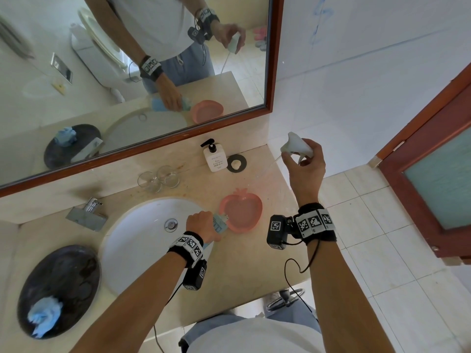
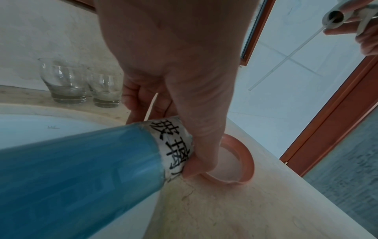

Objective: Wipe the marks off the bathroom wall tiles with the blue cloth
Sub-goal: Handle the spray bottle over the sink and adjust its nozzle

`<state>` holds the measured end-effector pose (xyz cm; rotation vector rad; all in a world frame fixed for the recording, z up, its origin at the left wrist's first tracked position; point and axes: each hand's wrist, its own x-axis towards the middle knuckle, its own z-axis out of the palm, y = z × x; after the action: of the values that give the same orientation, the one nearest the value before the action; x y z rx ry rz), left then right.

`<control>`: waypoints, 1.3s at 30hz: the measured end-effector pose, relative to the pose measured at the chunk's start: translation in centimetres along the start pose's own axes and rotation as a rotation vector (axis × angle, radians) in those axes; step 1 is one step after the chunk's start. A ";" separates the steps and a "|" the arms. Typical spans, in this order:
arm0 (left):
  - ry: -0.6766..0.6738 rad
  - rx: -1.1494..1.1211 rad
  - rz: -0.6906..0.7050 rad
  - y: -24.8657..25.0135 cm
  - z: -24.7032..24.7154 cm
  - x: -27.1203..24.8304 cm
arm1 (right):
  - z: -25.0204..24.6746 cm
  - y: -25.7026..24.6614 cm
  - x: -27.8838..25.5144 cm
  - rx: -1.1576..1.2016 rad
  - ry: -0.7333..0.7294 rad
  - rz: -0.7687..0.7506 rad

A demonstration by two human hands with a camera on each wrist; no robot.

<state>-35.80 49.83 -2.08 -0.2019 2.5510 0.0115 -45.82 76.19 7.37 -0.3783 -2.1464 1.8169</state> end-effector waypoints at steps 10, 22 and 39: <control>-0.001 0.010 -0.007 0.1 -0.2 -0.2 | -0.2 -0.1 0.1 0.003 -0.002 0.008; 0.056 -0.124 -0.016 -0.1 -0.1 -0.6 | 0.0 -0.4 -0.2 0.002 -0.013 0.017; 0.261 -0.534 0.000 -1.6 -1.6 -4.3 | 2.8 -4.4 -2.7 0.093 -0.315 -0.100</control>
<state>-32.94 48.74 1.69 -0.4316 2.7541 0.7133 -44.46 71.92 11.12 0.0410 -2.2206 2.0202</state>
